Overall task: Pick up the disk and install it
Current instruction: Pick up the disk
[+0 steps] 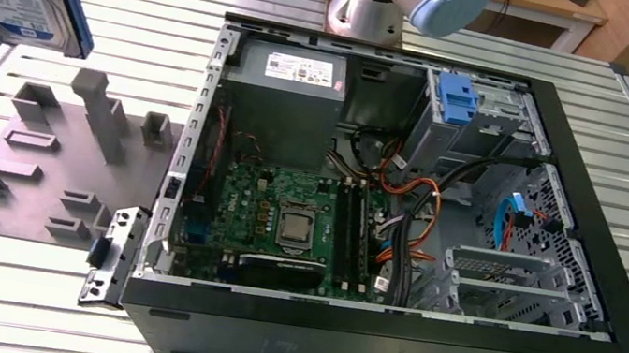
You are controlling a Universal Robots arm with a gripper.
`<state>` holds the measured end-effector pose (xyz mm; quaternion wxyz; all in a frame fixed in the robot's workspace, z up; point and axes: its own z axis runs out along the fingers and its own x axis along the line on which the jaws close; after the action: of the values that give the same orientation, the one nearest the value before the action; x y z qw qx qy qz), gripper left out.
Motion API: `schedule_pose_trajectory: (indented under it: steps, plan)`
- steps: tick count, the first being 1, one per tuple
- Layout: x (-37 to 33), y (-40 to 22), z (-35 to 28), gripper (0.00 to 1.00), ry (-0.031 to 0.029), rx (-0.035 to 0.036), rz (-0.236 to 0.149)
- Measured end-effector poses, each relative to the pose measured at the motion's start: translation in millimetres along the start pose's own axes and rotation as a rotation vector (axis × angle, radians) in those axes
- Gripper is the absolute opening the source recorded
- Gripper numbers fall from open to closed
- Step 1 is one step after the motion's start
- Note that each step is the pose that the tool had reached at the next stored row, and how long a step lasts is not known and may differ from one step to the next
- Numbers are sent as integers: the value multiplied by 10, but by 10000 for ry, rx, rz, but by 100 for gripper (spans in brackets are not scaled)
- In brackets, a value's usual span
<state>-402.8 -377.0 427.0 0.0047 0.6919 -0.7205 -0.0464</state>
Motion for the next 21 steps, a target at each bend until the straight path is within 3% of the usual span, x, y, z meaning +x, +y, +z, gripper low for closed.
schedule_pose_trajectory:
  steps: [14,21]
  plan:
    - [-14,18,-245,35,0,-1,0]
    - [-16,20,-269,35,0,0,0]
